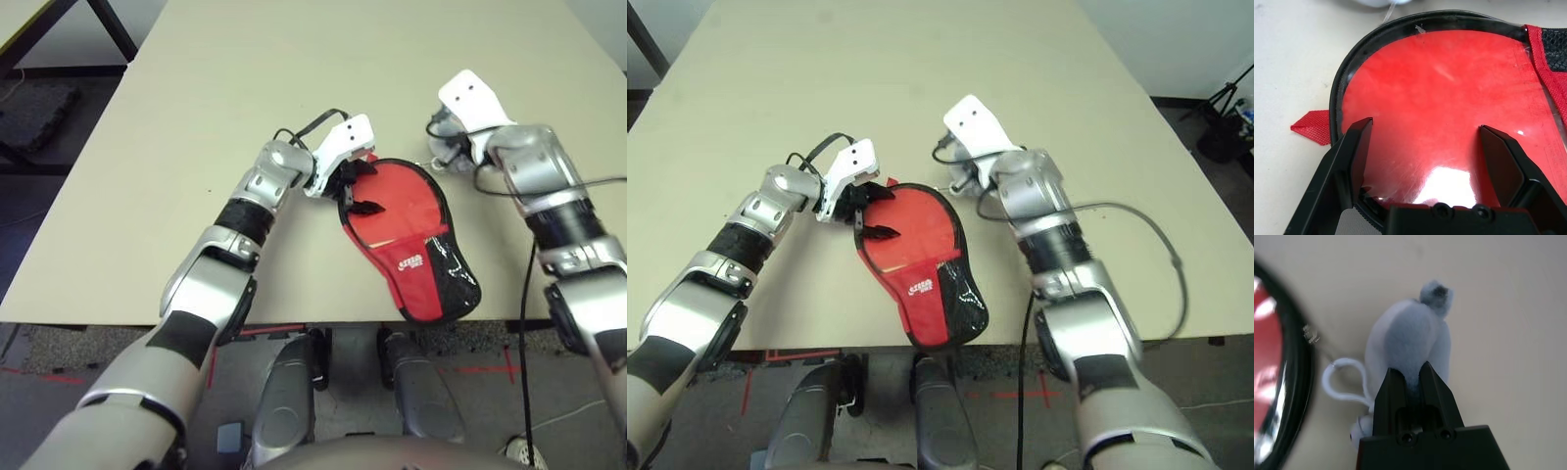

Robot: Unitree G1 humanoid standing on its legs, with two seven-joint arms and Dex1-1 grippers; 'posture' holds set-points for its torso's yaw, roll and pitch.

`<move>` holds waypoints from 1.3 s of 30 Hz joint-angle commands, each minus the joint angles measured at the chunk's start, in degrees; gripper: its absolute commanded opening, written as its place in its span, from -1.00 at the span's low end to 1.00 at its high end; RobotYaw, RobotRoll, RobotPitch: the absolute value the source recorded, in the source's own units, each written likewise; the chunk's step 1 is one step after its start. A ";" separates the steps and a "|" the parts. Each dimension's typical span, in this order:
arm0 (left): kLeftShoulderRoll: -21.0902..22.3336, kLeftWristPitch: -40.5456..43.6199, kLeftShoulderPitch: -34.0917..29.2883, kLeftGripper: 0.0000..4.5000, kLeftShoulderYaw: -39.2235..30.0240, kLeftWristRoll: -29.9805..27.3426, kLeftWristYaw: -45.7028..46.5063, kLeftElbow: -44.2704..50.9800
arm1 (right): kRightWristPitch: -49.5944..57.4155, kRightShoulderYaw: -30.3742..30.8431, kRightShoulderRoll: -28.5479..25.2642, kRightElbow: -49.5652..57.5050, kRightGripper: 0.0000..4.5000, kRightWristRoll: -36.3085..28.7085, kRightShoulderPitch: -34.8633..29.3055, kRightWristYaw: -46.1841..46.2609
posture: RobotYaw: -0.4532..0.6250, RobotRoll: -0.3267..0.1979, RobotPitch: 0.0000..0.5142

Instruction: Store the ping-pong paddle in its case and zip it.

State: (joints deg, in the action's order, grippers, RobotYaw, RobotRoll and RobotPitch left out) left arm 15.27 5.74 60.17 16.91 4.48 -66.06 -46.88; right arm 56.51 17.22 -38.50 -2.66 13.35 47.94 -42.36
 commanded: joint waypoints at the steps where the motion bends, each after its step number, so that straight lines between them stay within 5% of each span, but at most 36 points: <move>1: 0.01 0.26 -1.52 1.00 1.88 2.13 0.01 -2.64 | 8.52 0.66 -8.87 11.22 -1.00 -2.34 -5.13 -6.21 | -0.44 0.25 -0.10; 12: -0.94 -1.53 -0.69 1.00 1.92 2.46 0.15 -5.26 | 17.00 1.31 -33.04 36.30 -1.00 -18.09 -13.69 -22.63 | -0.50 0.25 -0.10; 18: -1.25 -2.45 -0.04 1.00 1.90 2.67 0.16 -6.69 | 15.43 -1.43 -41.78 43.43 -1.00 -24.31 -21.19 -24.71 | -0.52 0.25 -0.10; 24: -1.38 -3.01 0.22 1.00 2.06 2.84 -0.02 -7.48 | 13.91 -2.93 -41.10 42.26 -1.00 -25.71 -23.96 -21.13 | -0.53 0.25 -0.08; 39: -2.16 -7.38 2.78 1.00 3.46 4.45 -1.22 -8.62 | 10.59 2.01 -34.96 34.92 -1.00 -23.45 -16.02 -15.75 | -0.49 0.25 -0.05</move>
State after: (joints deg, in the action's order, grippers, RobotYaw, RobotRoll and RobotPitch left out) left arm 13.53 -1.07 63.84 18.15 6.49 -67.23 -53.19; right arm 67.34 18.16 -73.83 32.39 -10.49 31.60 -58.33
